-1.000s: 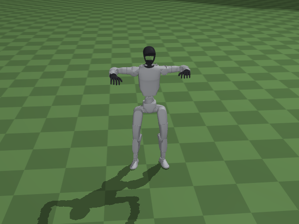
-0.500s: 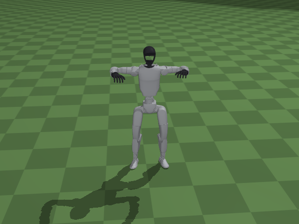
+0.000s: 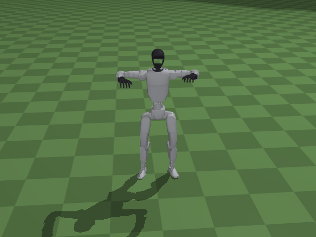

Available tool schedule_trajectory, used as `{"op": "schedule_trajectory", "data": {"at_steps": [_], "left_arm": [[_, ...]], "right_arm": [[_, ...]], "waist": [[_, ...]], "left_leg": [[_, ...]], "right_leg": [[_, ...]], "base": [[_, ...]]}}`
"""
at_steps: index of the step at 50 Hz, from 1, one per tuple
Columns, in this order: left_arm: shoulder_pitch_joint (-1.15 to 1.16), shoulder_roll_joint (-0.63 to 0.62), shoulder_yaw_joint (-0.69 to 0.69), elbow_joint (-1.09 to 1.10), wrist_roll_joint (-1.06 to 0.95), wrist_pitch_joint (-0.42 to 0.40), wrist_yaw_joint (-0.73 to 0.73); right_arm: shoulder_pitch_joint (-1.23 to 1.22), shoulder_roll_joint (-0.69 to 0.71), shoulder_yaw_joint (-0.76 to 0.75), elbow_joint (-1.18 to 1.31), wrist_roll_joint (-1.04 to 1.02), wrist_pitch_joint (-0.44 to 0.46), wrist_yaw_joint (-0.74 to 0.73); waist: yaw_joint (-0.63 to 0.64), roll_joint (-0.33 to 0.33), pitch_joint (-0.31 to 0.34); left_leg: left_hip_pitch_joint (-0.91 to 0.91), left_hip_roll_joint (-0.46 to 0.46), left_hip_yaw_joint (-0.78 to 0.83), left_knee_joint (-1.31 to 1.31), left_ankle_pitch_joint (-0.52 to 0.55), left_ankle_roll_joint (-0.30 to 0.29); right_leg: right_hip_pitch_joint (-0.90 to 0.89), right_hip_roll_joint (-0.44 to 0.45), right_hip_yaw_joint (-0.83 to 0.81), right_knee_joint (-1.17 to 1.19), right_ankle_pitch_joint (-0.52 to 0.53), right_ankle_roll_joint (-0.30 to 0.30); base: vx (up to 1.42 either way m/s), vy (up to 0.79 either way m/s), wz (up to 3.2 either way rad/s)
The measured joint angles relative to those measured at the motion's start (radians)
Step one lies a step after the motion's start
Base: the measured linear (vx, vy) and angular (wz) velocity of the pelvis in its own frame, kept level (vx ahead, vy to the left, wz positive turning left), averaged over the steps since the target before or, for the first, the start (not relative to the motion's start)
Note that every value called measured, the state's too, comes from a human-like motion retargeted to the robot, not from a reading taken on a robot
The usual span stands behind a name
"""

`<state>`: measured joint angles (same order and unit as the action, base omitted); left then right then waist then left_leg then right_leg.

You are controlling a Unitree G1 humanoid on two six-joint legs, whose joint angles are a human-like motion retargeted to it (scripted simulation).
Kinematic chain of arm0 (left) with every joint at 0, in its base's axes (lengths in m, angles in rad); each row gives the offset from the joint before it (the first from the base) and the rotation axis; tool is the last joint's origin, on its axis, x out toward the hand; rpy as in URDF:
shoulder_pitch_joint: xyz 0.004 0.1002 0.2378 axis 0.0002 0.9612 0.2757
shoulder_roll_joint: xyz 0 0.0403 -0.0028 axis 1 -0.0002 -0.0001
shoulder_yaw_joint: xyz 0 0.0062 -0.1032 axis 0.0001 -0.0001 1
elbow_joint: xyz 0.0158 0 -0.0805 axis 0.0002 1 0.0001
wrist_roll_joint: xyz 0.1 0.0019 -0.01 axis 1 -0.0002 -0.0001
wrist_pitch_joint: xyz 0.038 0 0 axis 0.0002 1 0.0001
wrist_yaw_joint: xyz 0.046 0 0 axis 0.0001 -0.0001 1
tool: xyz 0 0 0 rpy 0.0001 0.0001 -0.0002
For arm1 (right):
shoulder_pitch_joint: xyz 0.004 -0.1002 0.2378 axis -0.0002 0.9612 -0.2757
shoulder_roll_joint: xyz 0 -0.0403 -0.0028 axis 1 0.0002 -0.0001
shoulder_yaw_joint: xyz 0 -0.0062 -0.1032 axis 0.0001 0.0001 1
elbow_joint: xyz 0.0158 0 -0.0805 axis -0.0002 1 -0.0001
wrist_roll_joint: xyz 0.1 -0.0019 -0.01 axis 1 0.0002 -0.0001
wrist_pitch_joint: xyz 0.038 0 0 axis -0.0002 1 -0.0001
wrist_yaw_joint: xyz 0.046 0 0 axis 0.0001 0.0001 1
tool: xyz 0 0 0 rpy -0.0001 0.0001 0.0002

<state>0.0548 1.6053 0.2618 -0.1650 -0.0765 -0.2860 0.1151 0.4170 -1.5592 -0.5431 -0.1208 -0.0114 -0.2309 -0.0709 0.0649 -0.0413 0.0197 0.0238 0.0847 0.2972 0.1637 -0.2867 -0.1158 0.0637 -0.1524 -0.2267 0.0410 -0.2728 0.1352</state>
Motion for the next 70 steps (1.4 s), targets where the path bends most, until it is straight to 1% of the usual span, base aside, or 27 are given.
{"op": "schedule_trajectory", "data": {"at_steps": [10,30,50,60,70], "left_arm": [[-0.042,0.008,-0.031,0.012,0.006,-0.001,0.004],[-0.064,0.010,-0.055,0.027,0.007,0.006,-0.013],[-0.053,0.020,-0.022,0.053,0.033,0.010,0.001],[0.023,0.020,0.038,0.057,0.048,-0.009,0.035],[0.200,0.012,0.203,0.043,0.045,-0.016,0.034]], "right_arm": [[-0.018,0.011,0.022,0.020,-0.003,0.002,0.001],[-0.001,0.025,-0.003,0.024,-0.005,0.001,-0.006],[0.022,0.048,-0.038,0.031,-0.010,0.000,-0.018],[0.048,0.055,-0.083,0.036,-0.013,-0.002,-0.019],[0.142,0.084,-0.196,0.038,-0.005,-0.006,-0.034]], "waist": [[0.001,0.000,-0.009],[0.014,-0.003,-0.008],[0.021,-0.013,0.008],[0.013,-0.014,0.004],[0.009,-0.012,-0.006]], "left_leg": [[-0.001,0.000,-0.004,0.000,0.000,-0.001],[0.001,0.000,-0.002,0.002,-0.001,0.001],[0.001,0.002,0.005,-0.002,-0.003,0.004],[-0.004,0.003,0.003,0.002,-0.008,-0.004],[-0.006,0.006,0.004,-0.004,-0.011,-0.005]], "right_leg": [[0.002,0.000,-0.005,-0.001,0.000,0.001],[0.003,0.000,-0.003,0.000,-0.002,0.001],[-0.004,0.002,0.005,0.000,-0.003,0.004],[-0.004,0.002,0.001,0.000,-0.007,0.006],[-0.007,0.007,0.002,-0.006,-0.012,0.005]], "base": [[0.00,0.00,0.00],[0.00,0.00,0.00],[0.00,0.00,0.00],[0.00,0.00,0.00],[0.00,0.00,0.00]]}}
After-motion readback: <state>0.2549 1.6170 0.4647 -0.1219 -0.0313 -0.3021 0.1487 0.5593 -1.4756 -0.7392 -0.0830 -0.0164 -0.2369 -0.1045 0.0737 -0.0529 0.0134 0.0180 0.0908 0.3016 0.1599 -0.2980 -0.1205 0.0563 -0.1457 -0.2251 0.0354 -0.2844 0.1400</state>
